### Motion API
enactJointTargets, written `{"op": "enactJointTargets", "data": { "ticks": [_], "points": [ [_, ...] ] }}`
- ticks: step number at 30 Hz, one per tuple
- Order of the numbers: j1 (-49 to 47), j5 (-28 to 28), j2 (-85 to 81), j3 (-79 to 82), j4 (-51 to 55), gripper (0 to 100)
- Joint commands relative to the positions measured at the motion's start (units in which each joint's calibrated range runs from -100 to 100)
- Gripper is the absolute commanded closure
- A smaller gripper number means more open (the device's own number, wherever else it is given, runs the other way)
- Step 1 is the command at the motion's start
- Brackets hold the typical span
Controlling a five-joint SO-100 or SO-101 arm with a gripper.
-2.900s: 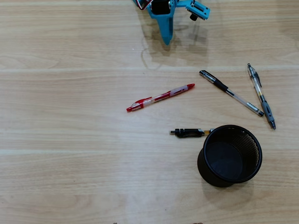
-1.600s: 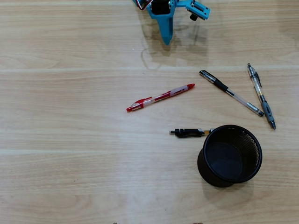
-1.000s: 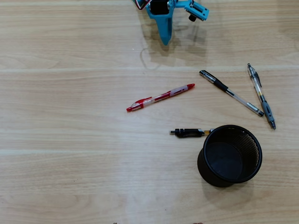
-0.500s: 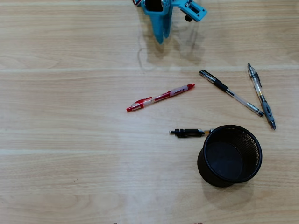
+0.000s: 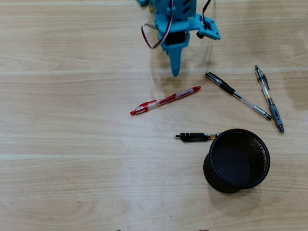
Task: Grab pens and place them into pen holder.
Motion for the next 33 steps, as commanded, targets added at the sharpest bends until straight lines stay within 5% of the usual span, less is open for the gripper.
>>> {"op": "enactJointTargets", "data": {
  "ticks": [1, 27, 33],
  "points": [
    [0.1, 2.3, 7.9, -7.4, -0.6, 73],
    [0.6, 3.8, 31.8, -26.6, -1.4, 73],
    [0.9, 3.8, 36.4, -27.4, -1.3, 82]
  ]
}}
